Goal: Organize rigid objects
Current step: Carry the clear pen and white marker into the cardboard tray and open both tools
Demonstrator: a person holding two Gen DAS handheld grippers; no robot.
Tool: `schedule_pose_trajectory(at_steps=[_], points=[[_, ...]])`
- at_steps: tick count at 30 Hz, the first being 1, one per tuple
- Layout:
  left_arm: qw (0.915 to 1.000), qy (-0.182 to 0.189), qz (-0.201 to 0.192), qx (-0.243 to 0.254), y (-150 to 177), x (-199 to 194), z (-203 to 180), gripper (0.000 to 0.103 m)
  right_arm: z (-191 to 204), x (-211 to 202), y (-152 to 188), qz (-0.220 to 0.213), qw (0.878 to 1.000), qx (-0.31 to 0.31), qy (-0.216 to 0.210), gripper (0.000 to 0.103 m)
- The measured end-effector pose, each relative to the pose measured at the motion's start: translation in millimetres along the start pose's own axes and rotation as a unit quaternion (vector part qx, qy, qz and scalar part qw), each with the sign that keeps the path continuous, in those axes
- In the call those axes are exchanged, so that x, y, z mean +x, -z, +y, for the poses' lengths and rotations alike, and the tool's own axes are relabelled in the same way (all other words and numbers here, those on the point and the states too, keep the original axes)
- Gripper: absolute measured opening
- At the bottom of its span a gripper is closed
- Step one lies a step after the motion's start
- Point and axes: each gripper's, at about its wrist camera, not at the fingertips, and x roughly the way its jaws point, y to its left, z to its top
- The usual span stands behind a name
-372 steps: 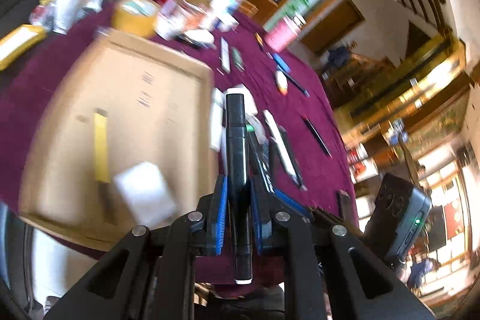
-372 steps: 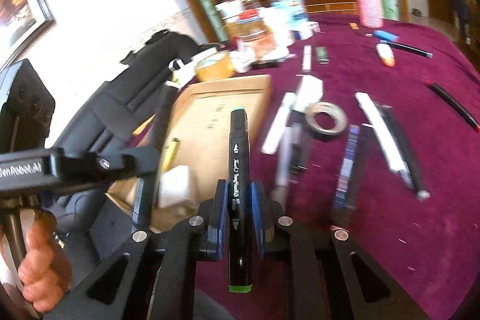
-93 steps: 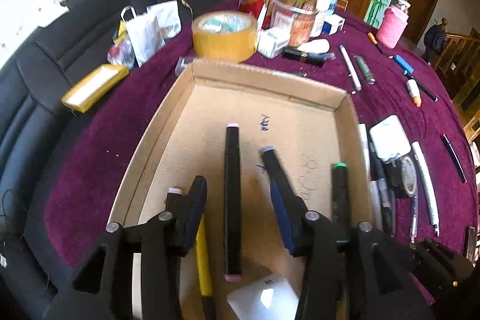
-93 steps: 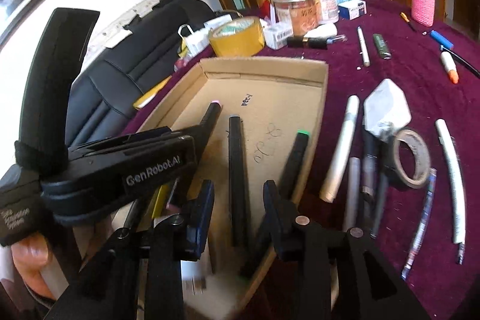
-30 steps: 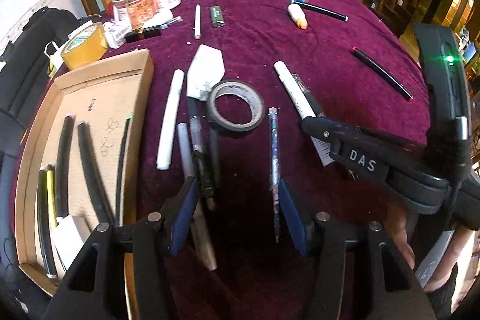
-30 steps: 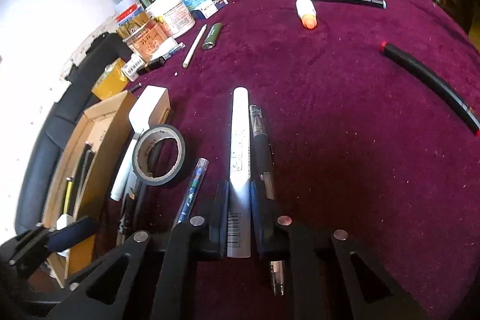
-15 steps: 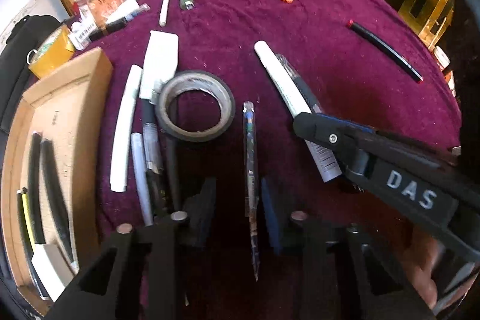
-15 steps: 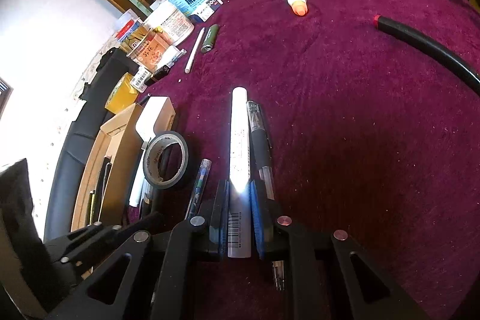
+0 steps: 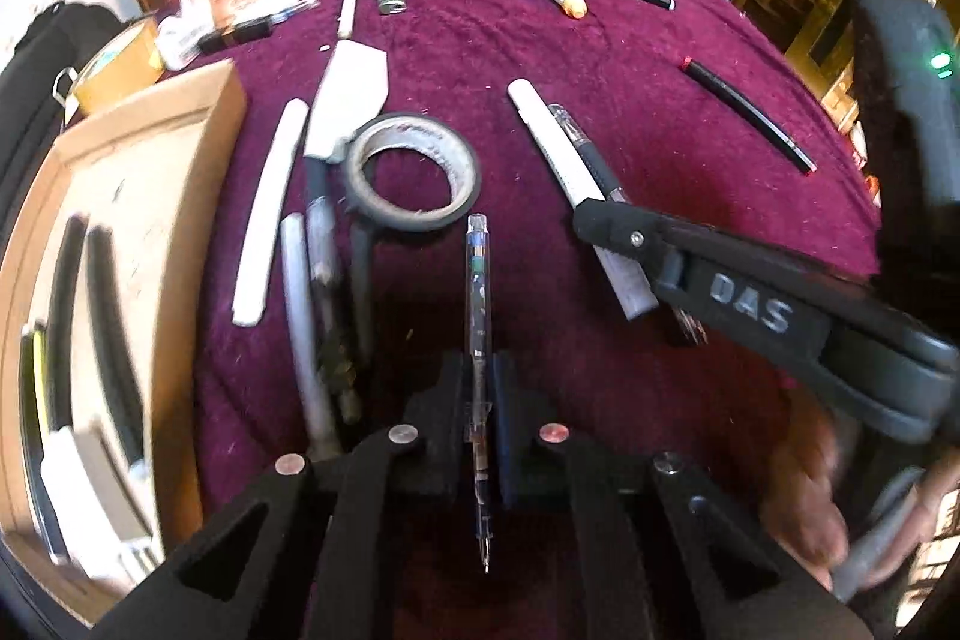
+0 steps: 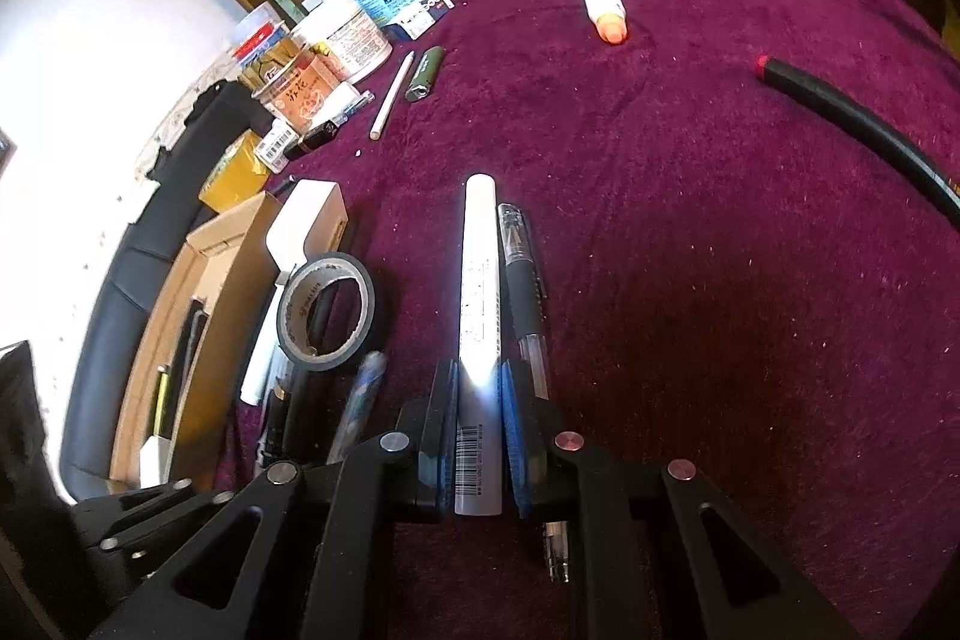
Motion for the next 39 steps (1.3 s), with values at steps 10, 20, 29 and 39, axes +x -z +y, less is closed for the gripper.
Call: schedule_pose_trajectory(at_steps=[10, 20, 29, 39], points=[[0.9984, 0.03, -0.028, -0.04, 25.4, -50.3, 35.7, 0.009, 6.0, -9.2, 16.3, 0.001, 1.0, 0.015, 0.019, 0.014], [0.9932, 0.051, -0.061, -0.085, 43.1, -88.5, 84.0, 0.009, 59.2, -53.6, 56.7, -0.033, 0.999, 0.018, -0.026, 0.015], [0.984, 0.046, -0.094, -0.144, 46.8, -124.2, 147.7, 0.009, 137.9, -66.2, 54.9, -0.05, 0.994, -0.05, -0.078, 0.015], [0.9743, 0.029, -0.101, -0.199, 39.3, -122.0, 212.7, 0.009, 185.6, -17.5, 48.4, -0.01, 0.992, -0.091, -0.084, 0.015]])
